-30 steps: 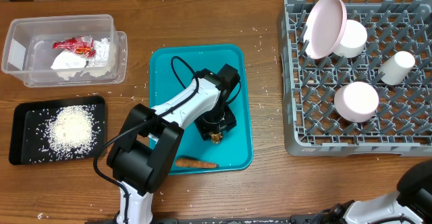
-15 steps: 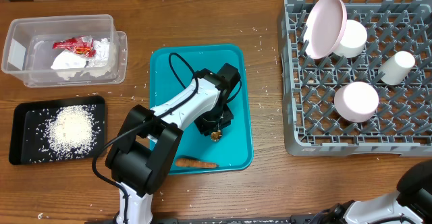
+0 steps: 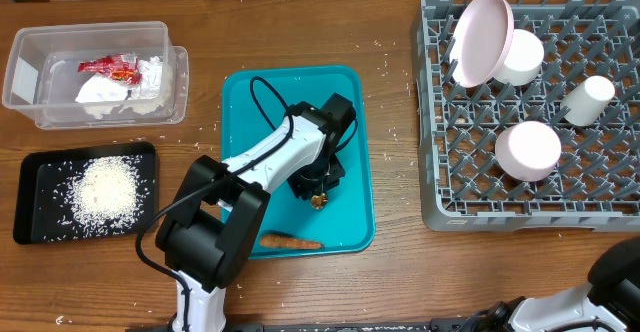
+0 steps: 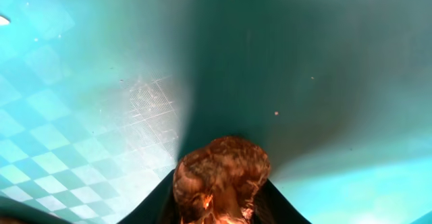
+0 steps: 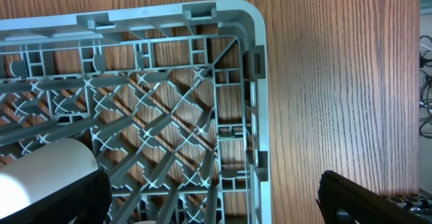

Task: Sort waste into correct bins and load items into the dishwasher
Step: 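Close the left gripper on the fried food piece and lift it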

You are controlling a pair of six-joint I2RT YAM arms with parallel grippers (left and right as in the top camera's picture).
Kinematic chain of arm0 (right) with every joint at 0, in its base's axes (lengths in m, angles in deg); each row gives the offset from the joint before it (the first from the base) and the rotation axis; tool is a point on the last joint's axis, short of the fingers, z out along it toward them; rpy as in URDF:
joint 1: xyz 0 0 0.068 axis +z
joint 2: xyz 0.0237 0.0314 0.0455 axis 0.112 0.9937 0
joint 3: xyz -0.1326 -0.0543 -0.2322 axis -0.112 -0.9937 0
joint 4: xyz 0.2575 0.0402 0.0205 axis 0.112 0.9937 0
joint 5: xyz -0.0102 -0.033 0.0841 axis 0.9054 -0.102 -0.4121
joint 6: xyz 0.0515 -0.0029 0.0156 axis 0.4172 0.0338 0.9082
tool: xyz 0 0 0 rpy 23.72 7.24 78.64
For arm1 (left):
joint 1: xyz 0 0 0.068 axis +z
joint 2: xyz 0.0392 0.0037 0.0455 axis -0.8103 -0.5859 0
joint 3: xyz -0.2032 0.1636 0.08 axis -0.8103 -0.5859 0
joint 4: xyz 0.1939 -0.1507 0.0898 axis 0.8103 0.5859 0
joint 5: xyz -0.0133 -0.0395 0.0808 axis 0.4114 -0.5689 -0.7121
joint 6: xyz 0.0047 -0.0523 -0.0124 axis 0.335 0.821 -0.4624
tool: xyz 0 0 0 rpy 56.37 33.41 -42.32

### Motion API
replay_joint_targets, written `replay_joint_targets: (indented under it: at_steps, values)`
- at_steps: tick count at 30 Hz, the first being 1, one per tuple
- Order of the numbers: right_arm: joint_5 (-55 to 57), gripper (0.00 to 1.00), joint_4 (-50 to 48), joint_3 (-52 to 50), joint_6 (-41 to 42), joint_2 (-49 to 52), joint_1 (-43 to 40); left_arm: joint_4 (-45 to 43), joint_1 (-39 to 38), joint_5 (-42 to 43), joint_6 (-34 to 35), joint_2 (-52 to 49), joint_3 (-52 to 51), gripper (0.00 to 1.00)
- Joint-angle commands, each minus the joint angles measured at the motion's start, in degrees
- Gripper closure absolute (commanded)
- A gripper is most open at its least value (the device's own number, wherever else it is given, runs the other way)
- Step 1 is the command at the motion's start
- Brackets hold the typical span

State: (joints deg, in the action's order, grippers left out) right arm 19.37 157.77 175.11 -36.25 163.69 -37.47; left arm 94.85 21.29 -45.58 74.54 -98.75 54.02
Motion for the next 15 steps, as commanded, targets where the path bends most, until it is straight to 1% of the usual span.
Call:
replay_joint_targets:
  at_steps: [1,4,9,15]
  values:
    - [-0.09,0.00,-0.26,-0.20,0.22,-0.09,-0.22,-0.20,3.50,-3.10,-1.70,-1.33,-1.42,0.73]
    - [-0.09,0.00,-0.26,-0.20,0.22,-0.09,-0.22,-0.17,6.93,-1.49,-2.78,-1.33,-1.42,0.76]
    - [-0.09,0.00,-0.26,-0.20,0.22,-0.09,-0.22,1.44,12.52,-1.77,-3.87,-1.22,-0.22,0.75]
    - [-0.09,0.00,-0.26,-0.20,0.22,-0.09,-0.22,7.93,21.94,-2.43,-8.94,-1.22,7.85,0.76]
